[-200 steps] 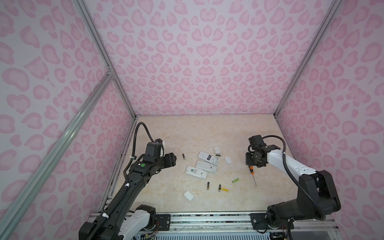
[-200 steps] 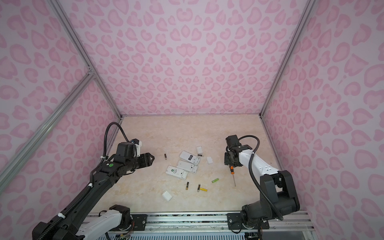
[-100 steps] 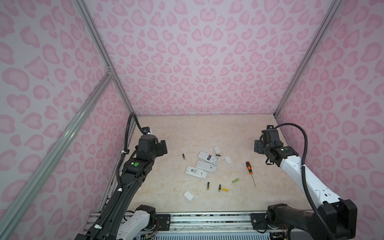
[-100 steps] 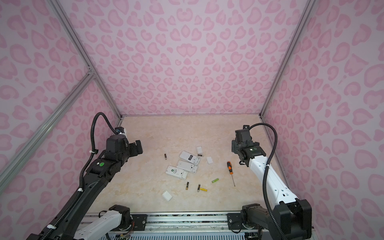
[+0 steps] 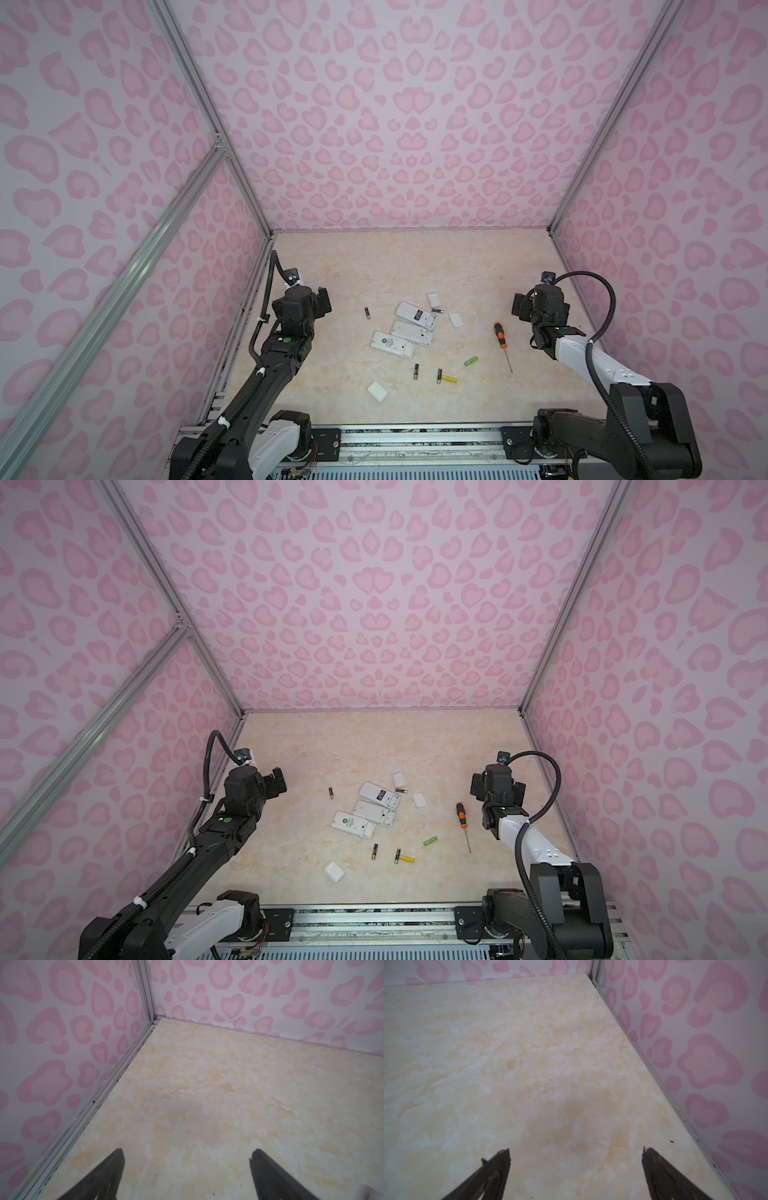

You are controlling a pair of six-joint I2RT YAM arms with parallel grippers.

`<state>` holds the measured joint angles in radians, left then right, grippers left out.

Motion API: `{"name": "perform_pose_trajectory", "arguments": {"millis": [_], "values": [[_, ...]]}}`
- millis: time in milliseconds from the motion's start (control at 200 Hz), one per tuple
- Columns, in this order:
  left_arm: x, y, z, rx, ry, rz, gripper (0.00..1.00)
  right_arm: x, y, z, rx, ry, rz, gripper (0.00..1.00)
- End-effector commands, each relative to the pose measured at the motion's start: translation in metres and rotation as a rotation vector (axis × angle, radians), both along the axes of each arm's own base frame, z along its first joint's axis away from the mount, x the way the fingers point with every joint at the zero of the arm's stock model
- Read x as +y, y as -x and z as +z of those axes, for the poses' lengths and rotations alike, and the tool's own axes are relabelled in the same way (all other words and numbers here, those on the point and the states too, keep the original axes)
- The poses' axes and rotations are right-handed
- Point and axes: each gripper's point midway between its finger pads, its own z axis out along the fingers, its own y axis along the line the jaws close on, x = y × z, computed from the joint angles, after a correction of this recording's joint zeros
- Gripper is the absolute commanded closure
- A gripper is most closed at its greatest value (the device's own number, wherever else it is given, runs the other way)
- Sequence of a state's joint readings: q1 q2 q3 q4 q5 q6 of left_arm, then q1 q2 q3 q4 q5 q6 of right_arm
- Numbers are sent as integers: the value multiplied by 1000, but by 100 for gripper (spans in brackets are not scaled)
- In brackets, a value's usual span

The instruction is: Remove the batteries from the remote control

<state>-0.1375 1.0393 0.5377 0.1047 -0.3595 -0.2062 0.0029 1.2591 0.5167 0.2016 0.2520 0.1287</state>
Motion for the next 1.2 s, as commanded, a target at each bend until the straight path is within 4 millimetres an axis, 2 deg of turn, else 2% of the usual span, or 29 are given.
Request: {"name": "perform_pose_trajectory", "arguments": {"millis": [0, 165, 230, 380, 525, 640, 735, 770, 825, 870, 1050, 1195], "values": [[-6, -20, 24, -187, 1, -56, 3, -1, -21, 29, -196, 5, 3, 1], [2, -30, -6, -149, -35, -39, 3, -13, -13, 34, -325, 32, -35, 1], [7, -33, -17, -135, -54, -23, 3, -18, -10, 29, -354, -4, -51, 1], [11, -33, -33, -148, -65, -23, 3, -14, -9, 21, -413, -39, -23, 1], [10, -35, -28, -200, -69, -82, 3, -7, -11, 15, -427, -43, 27, 1], [19, -38, -43, -216, -47, -56, 3, 0, -13, 12, -418, -40, 75, 1], [17, -41, -50, -198, -46, -71, 3, 9, -11, 6, -420, -40, 130, 1], [18, -41, -47, -217, -50, -69, 3, 9, -9, 0, -422, -39, 127, 0], [17, -42, -49, -203, -47, -72, 3, 6, -7, 8, -497, -31, 114, 0], [18, -42, -49, -204, -47, -71, 3, 5, -3, 6, -481, -30, 103, 0], [17, -41, -48, -207, -49, -72, 3, 10, -26, -3, -356, 19, 92, 0], [18, -41, -49, -206, -48, -71, 3, 13, -28, -4, -345, 43, 86, 0]]}}
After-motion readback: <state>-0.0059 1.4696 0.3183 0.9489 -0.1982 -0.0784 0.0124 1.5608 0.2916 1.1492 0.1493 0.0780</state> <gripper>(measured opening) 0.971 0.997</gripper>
